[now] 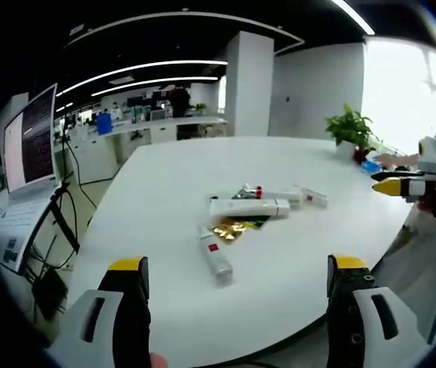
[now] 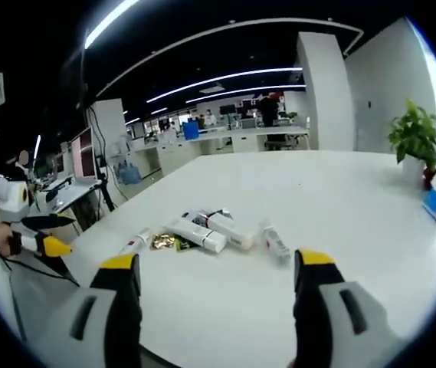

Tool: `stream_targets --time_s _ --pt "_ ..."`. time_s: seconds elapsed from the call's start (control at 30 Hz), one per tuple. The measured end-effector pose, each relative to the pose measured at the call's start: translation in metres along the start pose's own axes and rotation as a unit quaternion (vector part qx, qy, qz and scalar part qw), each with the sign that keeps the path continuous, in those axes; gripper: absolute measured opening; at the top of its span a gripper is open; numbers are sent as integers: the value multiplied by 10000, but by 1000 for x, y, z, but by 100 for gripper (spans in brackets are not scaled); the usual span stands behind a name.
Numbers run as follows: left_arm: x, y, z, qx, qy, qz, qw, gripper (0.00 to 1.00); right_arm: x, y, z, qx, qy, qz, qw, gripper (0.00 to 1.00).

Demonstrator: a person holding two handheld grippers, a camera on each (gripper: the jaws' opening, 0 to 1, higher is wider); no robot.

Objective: Arrange the skincare products in the storage area until every visible bottle or jar stands upright without overlapping.

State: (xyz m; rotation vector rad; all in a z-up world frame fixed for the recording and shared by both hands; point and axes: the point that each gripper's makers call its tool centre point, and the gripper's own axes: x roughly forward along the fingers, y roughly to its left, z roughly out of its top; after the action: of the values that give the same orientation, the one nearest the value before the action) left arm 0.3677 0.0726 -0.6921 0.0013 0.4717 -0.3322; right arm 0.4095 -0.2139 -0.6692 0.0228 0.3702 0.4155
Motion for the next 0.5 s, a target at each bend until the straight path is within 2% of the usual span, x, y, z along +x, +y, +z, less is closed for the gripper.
stream_targets --time_s 0.13,0.27,0.5 --pt "0 1 0 -28 -12 16 10000 95 11 -6 11 -266 36 69 9996 81" --pt "-1 3 0 -55 -16 49 10000 94 24 -11 15 -607 222 188 9977 79" --pt "0 4 0 -104 -13 74 9999 94 50 -20 16 -873 533 301 9943 74"
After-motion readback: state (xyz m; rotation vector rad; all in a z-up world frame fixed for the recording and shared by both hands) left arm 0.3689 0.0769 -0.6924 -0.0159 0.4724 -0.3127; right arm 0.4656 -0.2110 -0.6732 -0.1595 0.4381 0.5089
